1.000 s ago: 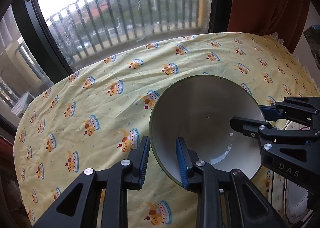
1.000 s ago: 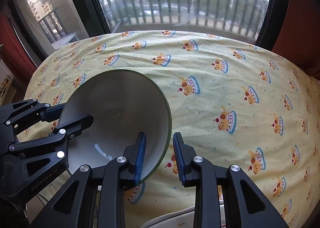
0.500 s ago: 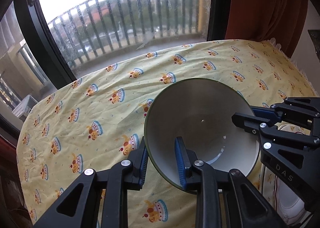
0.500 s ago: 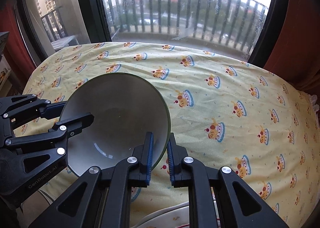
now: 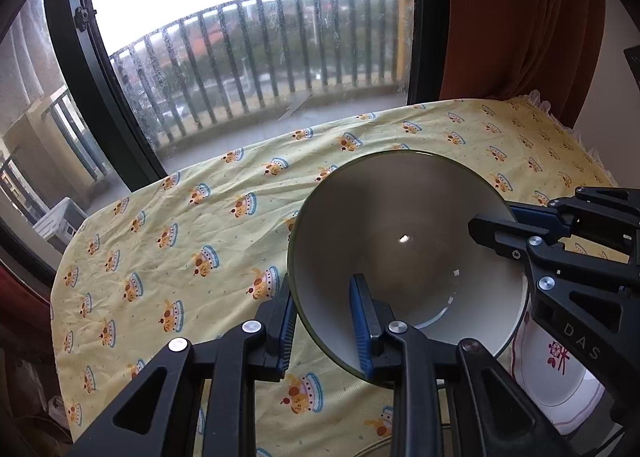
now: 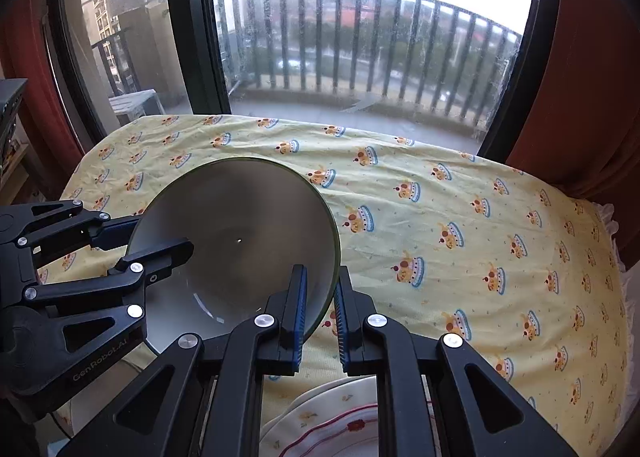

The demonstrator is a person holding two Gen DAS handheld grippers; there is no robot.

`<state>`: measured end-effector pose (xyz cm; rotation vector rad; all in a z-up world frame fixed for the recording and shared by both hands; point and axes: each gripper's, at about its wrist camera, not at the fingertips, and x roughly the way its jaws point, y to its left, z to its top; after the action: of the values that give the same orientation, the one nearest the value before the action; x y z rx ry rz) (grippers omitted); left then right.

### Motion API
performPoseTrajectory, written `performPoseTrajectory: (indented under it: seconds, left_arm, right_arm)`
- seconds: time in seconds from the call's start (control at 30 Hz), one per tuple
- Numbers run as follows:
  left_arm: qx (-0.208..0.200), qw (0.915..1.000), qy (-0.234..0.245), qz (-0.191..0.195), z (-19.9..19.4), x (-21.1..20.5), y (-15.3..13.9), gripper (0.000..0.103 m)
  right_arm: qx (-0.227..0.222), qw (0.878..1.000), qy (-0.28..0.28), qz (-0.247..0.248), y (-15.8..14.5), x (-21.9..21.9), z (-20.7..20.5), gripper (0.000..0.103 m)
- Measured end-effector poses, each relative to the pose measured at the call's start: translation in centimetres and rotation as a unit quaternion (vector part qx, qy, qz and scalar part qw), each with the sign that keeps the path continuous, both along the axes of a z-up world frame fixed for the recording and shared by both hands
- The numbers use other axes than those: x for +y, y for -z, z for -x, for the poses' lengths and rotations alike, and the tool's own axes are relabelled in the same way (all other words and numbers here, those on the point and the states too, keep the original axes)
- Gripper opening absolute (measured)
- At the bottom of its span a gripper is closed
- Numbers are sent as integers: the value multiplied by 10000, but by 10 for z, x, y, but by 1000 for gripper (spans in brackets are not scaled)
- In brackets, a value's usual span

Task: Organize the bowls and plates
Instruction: 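Carry the small cream bowl with both grippers over the nested bowls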

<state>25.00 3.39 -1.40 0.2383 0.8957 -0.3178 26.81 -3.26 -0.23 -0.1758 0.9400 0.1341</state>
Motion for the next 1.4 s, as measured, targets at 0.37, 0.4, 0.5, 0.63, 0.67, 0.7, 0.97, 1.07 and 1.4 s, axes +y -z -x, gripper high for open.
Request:
performPoseTrajectory:
  seconds: [0.37,0.4,0.5,0.63,0.67,0.7,0.97,1.07,1.4]
  left_arm:
    - [-331,9994,-61,10,45,10,-22,24]
    - [-349,9994,-65,15,49,11,-24,24]
    - [-405,9991,-86,27,61,16,-27,24]
    - [-453,9989,-125,61,79,23,-25,24]
    - [-452,9989,-131,55,84,25,-24,24]
    - [-456,9988,-144,52,88,26,-23,24]
    - [-519,9983,-237,110,116,39,-26,24]
    - [-514,9983,-261,119,123,44,-24,24]
    - [-333,9991,-256,106,141,53,-3,24]
  right_arm:
    - [-294,9995,-121,43,-29,11,41,16]
    - [-317,9994,-135,50,-31,12,45,16]
    - [-380,9991,-176,54,-35,15,57,16]
    - [-413,9989,-215,9,-36,20,75,16]
    - [-406,9989,-234,-3,-36,22,80,16]
    - [-399,9989,-247,0,-35,23,84,16]
    - [-453,9983,-366,69,-36,37,112,16]
    - [-480,9980,-414,78,-36,42,121,16]
    - [-293,9984,-484,26,-19,51,139,16]
